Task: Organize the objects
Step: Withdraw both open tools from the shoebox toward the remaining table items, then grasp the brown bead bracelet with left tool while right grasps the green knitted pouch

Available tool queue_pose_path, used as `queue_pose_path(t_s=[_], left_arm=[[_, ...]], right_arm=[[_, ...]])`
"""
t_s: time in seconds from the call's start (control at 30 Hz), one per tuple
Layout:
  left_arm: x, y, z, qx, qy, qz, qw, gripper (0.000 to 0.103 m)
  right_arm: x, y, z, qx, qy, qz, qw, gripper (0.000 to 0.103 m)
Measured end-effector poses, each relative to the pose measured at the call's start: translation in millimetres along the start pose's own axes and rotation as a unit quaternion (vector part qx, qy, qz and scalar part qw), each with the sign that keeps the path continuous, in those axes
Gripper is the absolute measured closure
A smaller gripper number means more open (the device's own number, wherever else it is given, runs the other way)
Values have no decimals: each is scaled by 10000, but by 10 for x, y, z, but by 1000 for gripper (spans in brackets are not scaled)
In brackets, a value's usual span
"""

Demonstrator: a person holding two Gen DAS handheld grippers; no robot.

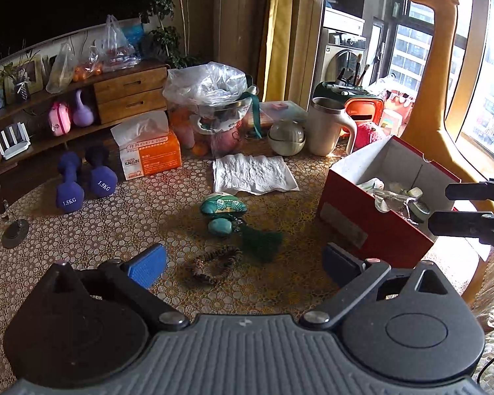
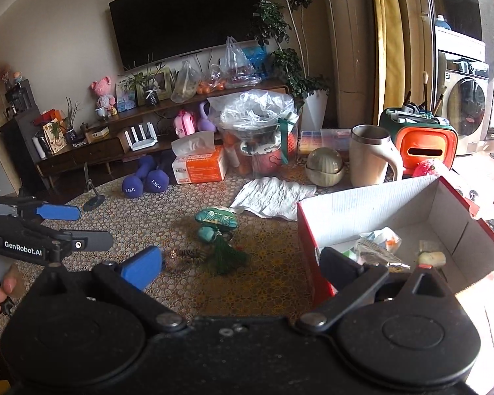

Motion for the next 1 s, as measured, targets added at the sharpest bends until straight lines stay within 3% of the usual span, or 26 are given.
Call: queue_pose_path(t_s=[0.43, 1.0], left_arm=[[-383, -266, 511, 13, -83, 339, 9994, 1], [-469, -423, 1369, -34, -196, 28, 9998, 1]], right_arm=[[53, -193, 729, 157, -399, -440, 9981, 1], [316, -223, 1842, 201, -841, -523, 9949, 1]])
Point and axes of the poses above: each gripper's, at about its wrist camera, not at the fingertips, and z roughly the way its jaws point, y to its right, x to its top, the point moved 4 cm from there along z, roughly the way its jaws point, and after that the axes turned 4 degrees about -z, right-handed, at the moved point
